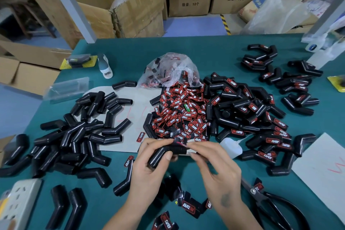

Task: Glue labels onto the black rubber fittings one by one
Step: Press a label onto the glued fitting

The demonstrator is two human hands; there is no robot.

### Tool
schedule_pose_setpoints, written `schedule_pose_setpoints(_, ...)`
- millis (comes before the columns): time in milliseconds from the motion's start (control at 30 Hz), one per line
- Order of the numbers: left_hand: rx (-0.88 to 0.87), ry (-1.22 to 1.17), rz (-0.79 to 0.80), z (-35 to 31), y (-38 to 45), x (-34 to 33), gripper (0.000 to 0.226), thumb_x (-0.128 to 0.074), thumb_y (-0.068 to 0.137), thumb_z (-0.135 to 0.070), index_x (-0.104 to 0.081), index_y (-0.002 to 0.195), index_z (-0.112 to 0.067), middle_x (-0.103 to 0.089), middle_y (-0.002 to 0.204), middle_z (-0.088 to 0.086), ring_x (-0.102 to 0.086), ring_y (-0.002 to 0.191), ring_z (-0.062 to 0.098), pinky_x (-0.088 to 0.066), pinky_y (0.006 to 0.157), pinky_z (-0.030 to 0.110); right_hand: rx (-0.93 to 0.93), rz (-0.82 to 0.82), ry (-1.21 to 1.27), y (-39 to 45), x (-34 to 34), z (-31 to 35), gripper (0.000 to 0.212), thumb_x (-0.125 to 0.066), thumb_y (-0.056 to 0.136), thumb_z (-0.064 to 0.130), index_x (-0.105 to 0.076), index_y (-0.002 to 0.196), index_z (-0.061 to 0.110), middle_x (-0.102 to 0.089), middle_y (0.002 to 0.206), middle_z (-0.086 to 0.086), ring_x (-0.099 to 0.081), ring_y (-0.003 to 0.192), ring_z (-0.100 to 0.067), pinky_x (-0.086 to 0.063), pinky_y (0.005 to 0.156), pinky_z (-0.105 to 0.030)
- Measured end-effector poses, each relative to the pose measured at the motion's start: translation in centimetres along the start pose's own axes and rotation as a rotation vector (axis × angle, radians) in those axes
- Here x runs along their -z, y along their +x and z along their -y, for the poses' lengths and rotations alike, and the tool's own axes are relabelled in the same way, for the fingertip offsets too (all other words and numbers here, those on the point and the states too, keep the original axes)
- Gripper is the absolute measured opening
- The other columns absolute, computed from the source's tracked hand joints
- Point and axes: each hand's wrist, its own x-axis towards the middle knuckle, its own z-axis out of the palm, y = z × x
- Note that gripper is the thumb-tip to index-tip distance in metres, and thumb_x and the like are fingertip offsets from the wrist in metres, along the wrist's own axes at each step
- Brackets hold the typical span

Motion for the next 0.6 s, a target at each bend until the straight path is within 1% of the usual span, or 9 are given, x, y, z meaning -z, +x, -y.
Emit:
schedule_pose_setpoints(67, 0.005, 0.003, 0.007, 0.07, 0.01, 0.01, 0.025, -0.068, 0.095, -0.025, -0.077, 0.119, -0.027, -0.061, 0.107, 0.0, -0.074, 0.089, 0.032, -0.061, 0.085, 0.032, 0.007, -0.007, -0.012, -0.03, 0.06, 0.08, 0.016, -0.073, 0.096, 0.009, -0.079, 0.111, 0.01, -0.073, 0.114, 0.007, -0.071, 0.108, -0.014, -0.058, 0.09, -0.03)
schedule_pose_setpoints(167, 0.034, -0.033, 0.031, 0.17, 0.0, -0.08, 0.028, -0.07, 0.098, -0.019, -0.076, 0.125, -0.026, -0.06, 0.108, 0.0, -0.073, 0.092, 0.029, -0.063, 0.08, 0.034, 0.018, -0.02, 0.005, 0.17, 0.05, 0.35, 0.016, -0.074, 0.095, 0.008, -0.079, 0.111, 0.009, -0.072, 0.113, 0.006, -0.072, 0.107, -0.016, -0.059, 0.087, -0.032)
schedule_pose_setpoints(300, 0.07, -0.053, 0.089, 0.09, 0.2, 0.18, 0.038, -0.068, 0.098, -0.009, -0.075, 0.13, -0.029, -0.058, 0.109, -0.003, -0.072, 0.09, 0.024, -0.063, 0.078, 0.029, 0.018, -0.036, 0.019, 0.43, 0.19, 0.57, 0.01, -0.075, 0.094, 0.012, -0.08, 0.103, 0.01, -0.072, 0.114, 0.006, -0.071, 0.109, -0.016, -0.055, 0.093, -0.028)
schedule_pose_setpoints(367, 0.08, -0.046, 0.125, 0.01, 0.25, 0.29, 0.043, -0.068, 0.096, -0.007, -0.075, 0.129, -0.033, -0.057, 0.109, -0.007, -0.072, 0.089, 0.029, -0.062, 0.079, 0.026, -0.06, -0.032, 0.065, 0.43, 0.13, 0.7, 0.008, -0.074, 0.095, 0.016, -0.08, 0.098, 0.013, -0.071, 0.114, 0.009, -0.072, 0.107, -0.017, -0.056, 0.089, -0.027)
schedule_pose_setpoints(433, 0.088, -0.049, 0.156, 0.02, 0.23, 0.29, 0.046, -0.068, 0.093, -0.006, -0.075, 0.129, -0.035, -0.057, 0.109, -0.009, -0.07, 0.09, 0.031, -0.062, 0.079, 0.027, -0.157, -0.003, 0.121, 0.4, 0.15, 0.75, 0.006, -0.074, 0.095, 0.019, -0.08, 0.097, 0.019, -0.071, 0.114, 0.012, -0.073, 0.106, -0.017, -0.059, 0.084, -0.028)
schedule_pose_setpoints(500, 0.098, -0.058, 0.186, 0.09, 0.22, 0.3, 0.048, -0.068, 0.092, -0.005, -0.074, 0.129, -0.034, -0.057, 0.11, -0.006, -0.069, 0.091, 0.029, -0.063, 0.08, 0.03, -0.239, 0.04, 0.18, 0.36, 0.3, 0.76, 0.009, -0.076, 0.094, 0.017, -0.079, 0.098, 0.025, -0.072, 0.113, 0.011, -0.073, 0.107, -0.018, -0.06, 0.083, -0.026)
schedule_pose_setpoints(600, 0.101, -0.038, 0.205, 0.09, 0.28, 0.4, 0.047, -0.069, 0.095, -0.006, -0.074, 0.13, -0.035, -0.056, 0.111, -0.005, -0.069, 0.092, 0.026, -0.063, 0.08, 0.031, -0.302, 0.069, 0.205, 0.35, 0.41, 0.81, 0.014, -0.076, 0.094, 0.012, -0.078, 0.097, 0.026, -0.074, 0.11, 0.009, -0.073, 0.106, -0.018, -0.061, 0.082, -0.024)
